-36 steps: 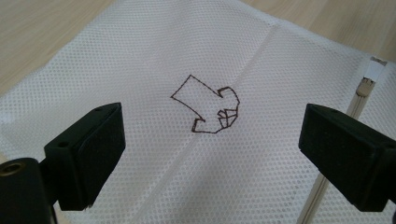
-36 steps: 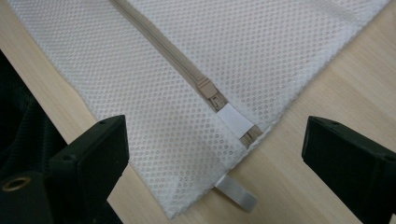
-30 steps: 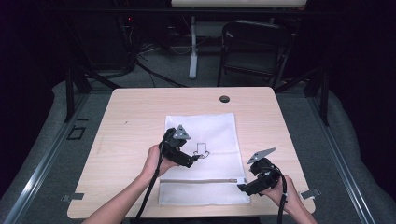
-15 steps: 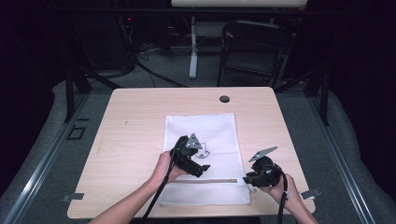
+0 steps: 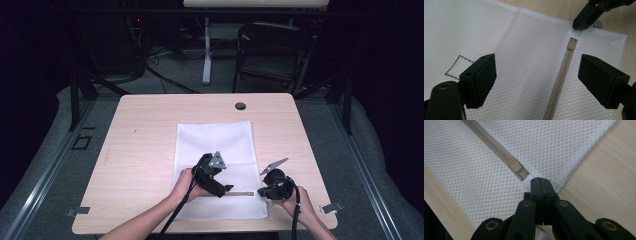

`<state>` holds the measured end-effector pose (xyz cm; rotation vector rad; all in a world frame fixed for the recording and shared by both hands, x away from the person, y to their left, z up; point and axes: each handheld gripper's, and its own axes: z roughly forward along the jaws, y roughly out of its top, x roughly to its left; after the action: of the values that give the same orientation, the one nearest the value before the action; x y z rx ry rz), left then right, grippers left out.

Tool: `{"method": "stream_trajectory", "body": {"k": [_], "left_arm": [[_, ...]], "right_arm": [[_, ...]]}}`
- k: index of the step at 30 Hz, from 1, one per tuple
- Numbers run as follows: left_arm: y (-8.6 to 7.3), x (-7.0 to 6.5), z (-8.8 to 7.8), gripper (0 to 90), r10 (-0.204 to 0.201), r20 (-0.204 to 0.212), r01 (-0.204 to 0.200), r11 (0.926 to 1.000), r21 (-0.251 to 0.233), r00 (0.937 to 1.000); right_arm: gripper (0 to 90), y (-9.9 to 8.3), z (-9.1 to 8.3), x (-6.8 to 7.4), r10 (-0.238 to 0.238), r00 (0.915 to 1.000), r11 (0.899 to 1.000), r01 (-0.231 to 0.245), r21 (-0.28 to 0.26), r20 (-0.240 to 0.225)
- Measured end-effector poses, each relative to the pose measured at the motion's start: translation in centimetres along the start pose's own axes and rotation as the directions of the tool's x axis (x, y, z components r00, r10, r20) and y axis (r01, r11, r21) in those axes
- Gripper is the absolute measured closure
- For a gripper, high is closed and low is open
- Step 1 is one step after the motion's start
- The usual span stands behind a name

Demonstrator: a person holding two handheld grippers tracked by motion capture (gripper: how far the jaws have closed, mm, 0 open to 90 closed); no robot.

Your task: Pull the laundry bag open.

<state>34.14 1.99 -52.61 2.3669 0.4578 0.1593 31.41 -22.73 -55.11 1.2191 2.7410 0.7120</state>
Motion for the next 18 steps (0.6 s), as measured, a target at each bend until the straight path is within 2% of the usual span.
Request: {"method": "stream_trajectory", "body": {"k": [8,18], "left_arm": [[0.3,-1.0,2.1,27.0,0.055,0.052,-0.056,0.9981,0.027,0.9971],[0.8,-2.0,4.2,44.1,0.104,0.125,-0.109,0.9936,0.030,0.9867]], "right_arm": [[90.0,-0.1,0.4,-0.1,0.010,0.9999,1.000,-0.010,-0.004,-0.009],[90.0,-0.1,0.4,-0.2,0.015,0.9997,1.000,-0.015,0.003,-0.019]]}}
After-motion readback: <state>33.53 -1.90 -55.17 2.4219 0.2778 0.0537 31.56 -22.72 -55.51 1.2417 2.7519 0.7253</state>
